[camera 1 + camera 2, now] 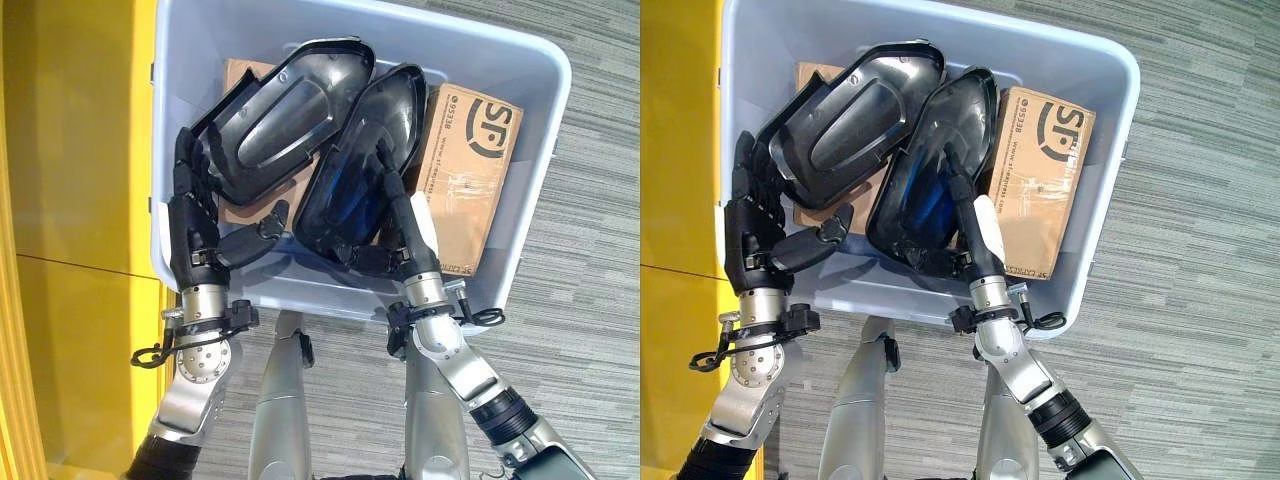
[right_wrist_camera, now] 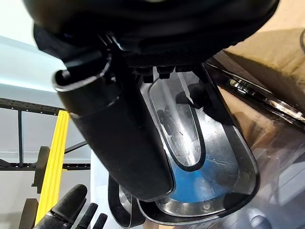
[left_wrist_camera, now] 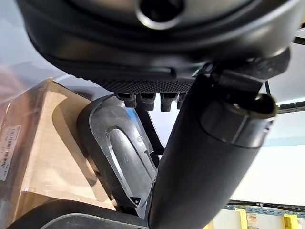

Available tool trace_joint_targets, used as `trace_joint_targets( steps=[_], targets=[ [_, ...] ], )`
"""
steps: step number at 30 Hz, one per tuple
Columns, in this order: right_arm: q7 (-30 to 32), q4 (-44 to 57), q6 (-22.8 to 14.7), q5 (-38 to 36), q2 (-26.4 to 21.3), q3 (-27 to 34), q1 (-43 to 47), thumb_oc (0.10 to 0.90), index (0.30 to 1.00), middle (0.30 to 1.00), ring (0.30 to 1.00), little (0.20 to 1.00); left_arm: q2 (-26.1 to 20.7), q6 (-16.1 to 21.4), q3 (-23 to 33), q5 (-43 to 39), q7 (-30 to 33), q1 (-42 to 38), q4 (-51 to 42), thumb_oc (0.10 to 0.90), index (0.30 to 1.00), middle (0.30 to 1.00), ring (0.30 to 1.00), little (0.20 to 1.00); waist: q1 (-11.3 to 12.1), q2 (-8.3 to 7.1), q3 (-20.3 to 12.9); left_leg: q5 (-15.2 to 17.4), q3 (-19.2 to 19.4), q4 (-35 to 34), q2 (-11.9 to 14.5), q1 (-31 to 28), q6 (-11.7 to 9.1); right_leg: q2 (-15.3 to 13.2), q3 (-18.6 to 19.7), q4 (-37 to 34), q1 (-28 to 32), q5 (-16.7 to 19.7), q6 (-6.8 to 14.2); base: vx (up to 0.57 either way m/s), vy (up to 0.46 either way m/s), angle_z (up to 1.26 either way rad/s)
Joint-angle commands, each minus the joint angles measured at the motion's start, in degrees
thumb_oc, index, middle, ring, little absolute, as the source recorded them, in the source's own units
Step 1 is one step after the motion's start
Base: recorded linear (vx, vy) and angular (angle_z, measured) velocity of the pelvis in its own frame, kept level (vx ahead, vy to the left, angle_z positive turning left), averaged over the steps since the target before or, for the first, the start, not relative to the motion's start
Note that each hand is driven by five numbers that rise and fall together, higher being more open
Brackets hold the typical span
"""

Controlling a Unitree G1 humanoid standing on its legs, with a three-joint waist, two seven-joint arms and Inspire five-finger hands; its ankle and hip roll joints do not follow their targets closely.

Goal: Move parts from the plastic box to the shelf.

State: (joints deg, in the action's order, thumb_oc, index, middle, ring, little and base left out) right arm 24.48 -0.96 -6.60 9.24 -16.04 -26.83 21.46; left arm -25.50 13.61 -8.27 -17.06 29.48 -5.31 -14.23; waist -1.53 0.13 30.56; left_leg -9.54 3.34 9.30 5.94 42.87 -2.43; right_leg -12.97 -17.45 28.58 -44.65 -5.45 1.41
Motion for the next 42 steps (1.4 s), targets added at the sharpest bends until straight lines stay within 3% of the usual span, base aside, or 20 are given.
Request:
trace_joint_targets(
  steps=[1,16,42],
  targets=[
    [0.62,0.41,-3.95,3.01,1.74,-3.19,3.43,0.900,1.000,1.000,1.000,1.000,0.40,4.51,2.07,2.52,1.27,1.38,-9.93,0.900,1.000,1.000,1.000,1.000,0.09,0.65,-0.77,10.02,4.58,4.17,-0.46,-2.09,1.17,2.19,5.58,-8.91,5.71,1.60,4.27,0.00,0.000,0.00],
    [2.36,0.14,-3.87,3.11,0.95,-1.24,1.31,0.900,1.000,1.000,1.000,1.000,0.23,4.31,1.21,2.73,1.24,0.70,-9.54,0.900,1.000,1.000,1.000,1.000,-0.41,0.42,-0.77,10.27,4.81,4.39,-0.35,-2.10,1.19,2.28,5.87,-8.81,5.58,1.51,4.28,0.00,0.000,0.00],
    [1.89,16.99,-7.99,0.83,-4.99,6.24,-8.04,0.900,1.000,1.000,1.000,1.000,-1.34,4.73,2.81,3.82,0.36,3.04,-12.32,0.900,1.000,1.000,1.000,1.000,-1.99,-1.13,-0.77,10.41,5.24,4.05,-0.13,-3.15,1.26,2.77,6.48,-9.13,5.94,1.76,4.41,0.00,0.000,0.00]
  ],
)
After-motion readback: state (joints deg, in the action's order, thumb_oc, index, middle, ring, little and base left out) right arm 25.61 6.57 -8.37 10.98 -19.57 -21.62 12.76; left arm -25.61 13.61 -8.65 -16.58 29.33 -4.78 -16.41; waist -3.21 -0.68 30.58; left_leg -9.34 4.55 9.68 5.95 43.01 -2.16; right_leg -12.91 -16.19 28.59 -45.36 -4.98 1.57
